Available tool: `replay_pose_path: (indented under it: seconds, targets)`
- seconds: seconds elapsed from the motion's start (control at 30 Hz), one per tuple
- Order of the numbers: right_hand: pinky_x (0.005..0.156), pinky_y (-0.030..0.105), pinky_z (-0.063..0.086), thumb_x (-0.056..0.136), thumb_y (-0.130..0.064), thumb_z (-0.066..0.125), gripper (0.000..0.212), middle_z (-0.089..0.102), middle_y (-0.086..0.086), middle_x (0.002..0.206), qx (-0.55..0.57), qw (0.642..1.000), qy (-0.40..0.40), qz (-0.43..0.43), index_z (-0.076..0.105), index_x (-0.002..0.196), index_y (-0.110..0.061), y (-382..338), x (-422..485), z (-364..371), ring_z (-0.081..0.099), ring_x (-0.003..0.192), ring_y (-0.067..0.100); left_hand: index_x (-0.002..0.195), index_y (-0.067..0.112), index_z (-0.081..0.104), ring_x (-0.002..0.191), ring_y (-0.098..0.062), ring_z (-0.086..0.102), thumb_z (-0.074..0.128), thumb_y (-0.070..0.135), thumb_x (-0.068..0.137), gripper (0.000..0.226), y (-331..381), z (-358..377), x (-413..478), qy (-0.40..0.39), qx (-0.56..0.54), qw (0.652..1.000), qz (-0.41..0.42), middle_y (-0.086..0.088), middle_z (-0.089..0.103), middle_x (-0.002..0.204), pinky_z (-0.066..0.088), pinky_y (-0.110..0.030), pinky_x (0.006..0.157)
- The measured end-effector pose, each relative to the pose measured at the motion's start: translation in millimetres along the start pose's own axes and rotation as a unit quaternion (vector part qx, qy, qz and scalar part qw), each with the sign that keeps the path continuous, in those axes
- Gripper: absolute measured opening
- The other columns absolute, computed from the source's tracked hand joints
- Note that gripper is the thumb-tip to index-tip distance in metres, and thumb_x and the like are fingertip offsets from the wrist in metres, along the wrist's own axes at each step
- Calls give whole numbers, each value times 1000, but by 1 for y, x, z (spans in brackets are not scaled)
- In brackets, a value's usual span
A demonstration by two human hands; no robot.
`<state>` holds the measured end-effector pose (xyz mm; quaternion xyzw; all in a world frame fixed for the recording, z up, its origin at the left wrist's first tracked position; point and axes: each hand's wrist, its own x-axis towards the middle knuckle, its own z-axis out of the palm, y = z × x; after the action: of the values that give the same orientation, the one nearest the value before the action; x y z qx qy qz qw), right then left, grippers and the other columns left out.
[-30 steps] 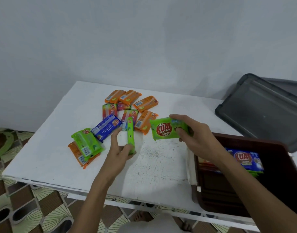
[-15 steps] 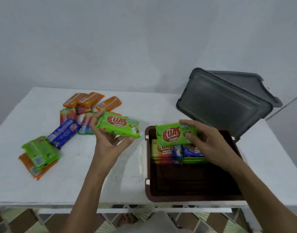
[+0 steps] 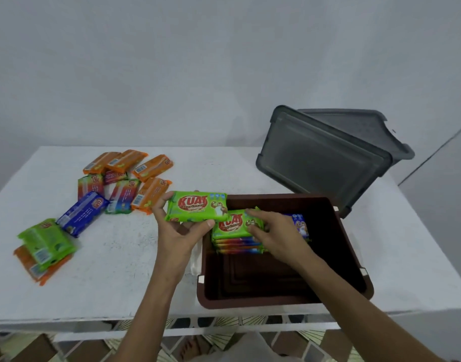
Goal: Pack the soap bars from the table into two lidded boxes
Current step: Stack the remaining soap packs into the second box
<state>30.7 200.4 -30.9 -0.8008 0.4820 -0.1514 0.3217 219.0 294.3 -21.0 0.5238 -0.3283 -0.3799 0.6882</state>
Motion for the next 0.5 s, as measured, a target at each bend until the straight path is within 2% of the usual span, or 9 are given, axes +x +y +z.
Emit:
replay_pose_path:
  seconds: [0.07,0.17,0.23,0.3,0.37,0.4,0.47,0.5]
  targets:
    - [65,12,34,97,-29,57,41,48,-3,97,-57,998,17,-25,55,137,-23,-4,1,6,48,81,9,130,23,30,95,-10,69,65,-23,74,81,0,1,-1,7,6,1000,-1,12,70,100,56,-23,74]
    - [70,26,43,98,-32,54,39,40,2,98,-96,995,21,-26,54,137,-25,-5,0,9,49,77,18,129,22,30,93,-8,69,67,-21,73,79,1,4,-2,2,30,1000,-2,14,70,98,56,-22,72]
    - [71,31,45,98,-31,53,39,41,3,98,-110,991,66,-38,55,136,-23,-6,-2,6,52,78,20,126,25,32,93,-9,69,70,-17,72,78,2,5,-2,-6,41,999,-4,9,69,101,56,-22,71]
    - [70,30,47,97,-30,55,37,50,1,95,-63,988,124,-62,57,132,-22,-12,-4,1,57,80,18,121,29,35,96,-12,68,75,-11,69,78,6,7,-2,-14,56,998,4,3,65,108,57,-23,71]
    - [69,25,51,98,-27,54,35,64,0,95,112,988,93,-46,55,132,-26,-21,-4,-7,64,83,13,119,30,35,102,-11,66,79,-4,65,78,11,13,-2,-33,86,996,21,8,61,113,57,-23,72]
    - [67,24,52,100,-23,51,35,69,2,98,240,970,41,-26,53,134,-27,-28,-5,-13,67,85,14,120,27,34,102,-6,65,79,-4,66,78,14,16,-3,-44,100,994,27,18,61,110,56,-20,72]
    - [65,25,54,102,-9,44,39,72,7,99,487,872,-48,11,51,137,-24,-38,-10,-25,70,87,20,122,19,31,97,4,64,78,-8,67,77,20,24,-4,-68,118,990,38,34,59,100,54,-15,71]
    - [64,25,54,101,-3,41,42,71,8,95,555,829,-70,18,51,138,-21,-39,-13,-30,70,87,21,123,18,30,96,5,64,79,-6,67,78,21,27,-4,-79,131,987,44,34,59,100,55,-16,72]
